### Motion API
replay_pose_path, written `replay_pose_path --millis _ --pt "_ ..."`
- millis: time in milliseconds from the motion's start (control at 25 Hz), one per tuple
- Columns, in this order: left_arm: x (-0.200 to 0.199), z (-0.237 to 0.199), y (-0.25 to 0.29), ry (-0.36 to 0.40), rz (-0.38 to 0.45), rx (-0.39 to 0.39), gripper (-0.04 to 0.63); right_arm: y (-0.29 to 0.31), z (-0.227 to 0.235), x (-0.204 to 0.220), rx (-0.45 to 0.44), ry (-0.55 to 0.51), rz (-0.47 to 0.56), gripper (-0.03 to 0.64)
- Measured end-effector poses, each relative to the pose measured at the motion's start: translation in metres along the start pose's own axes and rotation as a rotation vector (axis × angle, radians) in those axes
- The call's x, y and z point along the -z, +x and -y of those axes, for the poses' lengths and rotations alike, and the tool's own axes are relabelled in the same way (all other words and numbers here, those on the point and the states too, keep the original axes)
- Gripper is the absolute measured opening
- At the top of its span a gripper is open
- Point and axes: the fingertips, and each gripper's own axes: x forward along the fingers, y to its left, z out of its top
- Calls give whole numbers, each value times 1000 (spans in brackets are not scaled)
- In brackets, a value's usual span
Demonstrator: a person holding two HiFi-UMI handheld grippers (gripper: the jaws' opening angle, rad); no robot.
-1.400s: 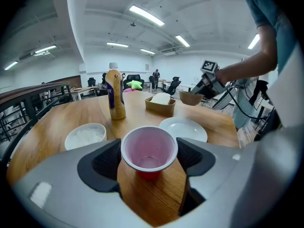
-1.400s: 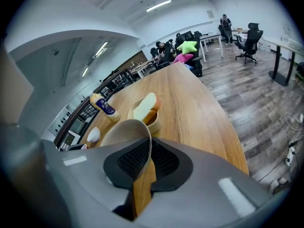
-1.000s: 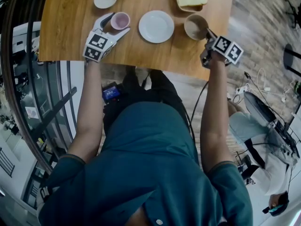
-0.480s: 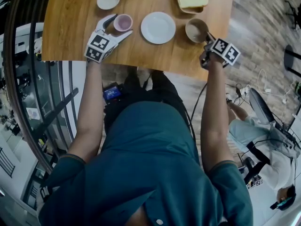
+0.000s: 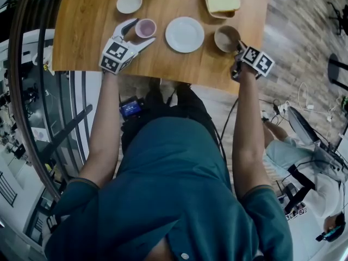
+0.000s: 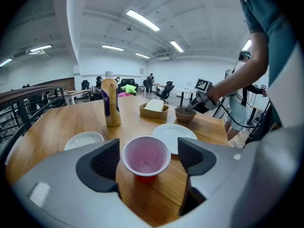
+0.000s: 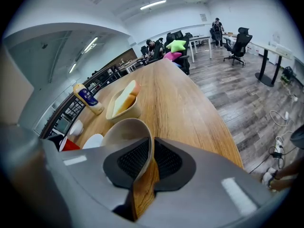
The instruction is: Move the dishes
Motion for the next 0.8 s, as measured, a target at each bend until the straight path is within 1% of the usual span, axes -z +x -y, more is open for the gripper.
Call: replay_pose_path --millis 200,360,440,560,600,680,800 --pt "-6 1 -7 4 4 8 379 -10 2 -3 29 -24 1 45" --pt "-12 -1 -18 -1 29 1 379 -22 4 -8 59 -33 39 78" --pt "-23 -2 -27 -12 58 -12 377 -38 5 -19 89 -42 83 80" --pt "-46 -5 -45 -36 129 -43 370 -72 -2 -45 128 -83 199 80" --pt "-54 -7 -52 -40 154 -56 364 -83 -9 -55 125 -100 244 80" --pt "-71 -11 -63 -38 202 -84 349 -102 -27 -76 81 -138 330 78" --pt "-100 -18 -81 -34 270 -117 325 -129 -73 -103 -41 -227 432 78"
